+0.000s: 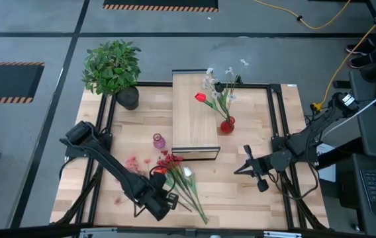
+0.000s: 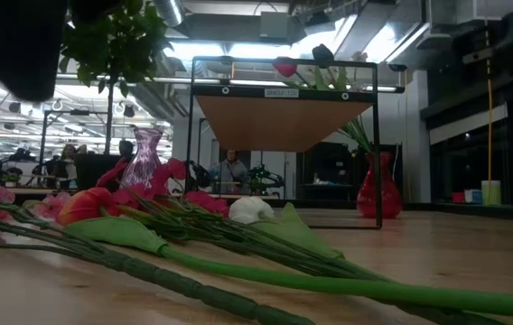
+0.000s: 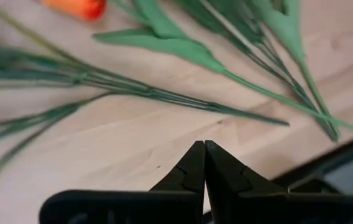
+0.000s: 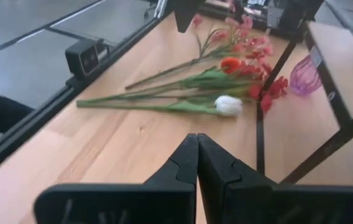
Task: Pick and place flowers into a vace then onto a shelf
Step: Put the pink flowers into the violet vase
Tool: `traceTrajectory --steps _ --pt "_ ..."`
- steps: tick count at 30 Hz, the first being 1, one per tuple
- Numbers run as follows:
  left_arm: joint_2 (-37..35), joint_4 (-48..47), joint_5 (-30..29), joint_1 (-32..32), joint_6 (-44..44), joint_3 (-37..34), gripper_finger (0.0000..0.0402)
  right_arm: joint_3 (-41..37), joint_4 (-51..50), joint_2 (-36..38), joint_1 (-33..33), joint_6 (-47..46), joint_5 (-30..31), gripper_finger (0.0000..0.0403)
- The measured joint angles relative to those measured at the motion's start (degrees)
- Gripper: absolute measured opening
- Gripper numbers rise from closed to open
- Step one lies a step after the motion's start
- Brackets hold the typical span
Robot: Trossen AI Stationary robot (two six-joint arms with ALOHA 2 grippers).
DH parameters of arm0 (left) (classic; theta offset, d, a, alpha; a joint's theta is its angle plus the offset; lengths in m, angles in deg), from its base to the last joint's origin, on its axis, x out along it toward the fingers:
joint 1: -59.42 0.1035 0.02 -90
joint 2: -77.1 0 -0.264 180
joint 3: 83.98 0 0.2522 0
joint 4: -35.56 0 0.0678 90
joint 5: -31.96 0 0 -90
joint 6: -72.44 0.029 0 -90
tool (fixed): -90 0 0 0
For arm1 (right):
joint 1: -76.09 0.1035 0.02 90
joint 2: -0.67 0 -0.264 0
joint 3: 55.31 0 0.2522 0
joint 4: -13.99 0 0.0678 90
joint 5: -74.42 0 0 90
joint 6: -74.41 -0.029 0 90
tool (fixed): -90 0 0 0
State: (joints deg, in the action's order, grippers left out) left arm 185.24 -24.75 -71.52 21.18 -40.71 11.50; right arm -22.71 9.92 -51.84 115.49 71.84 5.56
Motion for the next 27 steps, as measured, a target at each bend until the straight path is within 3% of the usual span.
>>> traceTrajectory --steps 12,27 --pt "3.56 -0.93 -1.57 -0.02 -11.97 -0.07 0.0019 -5.50 4.35 0.02 -0.04 1.58 0.03 0.0007" --pt "3.66 -2.99 -2.29 0.09 -23.03 -0.11 0.0141 -7.98 7.33 0.02 -0.04 1.56 -0.26 0.0007"
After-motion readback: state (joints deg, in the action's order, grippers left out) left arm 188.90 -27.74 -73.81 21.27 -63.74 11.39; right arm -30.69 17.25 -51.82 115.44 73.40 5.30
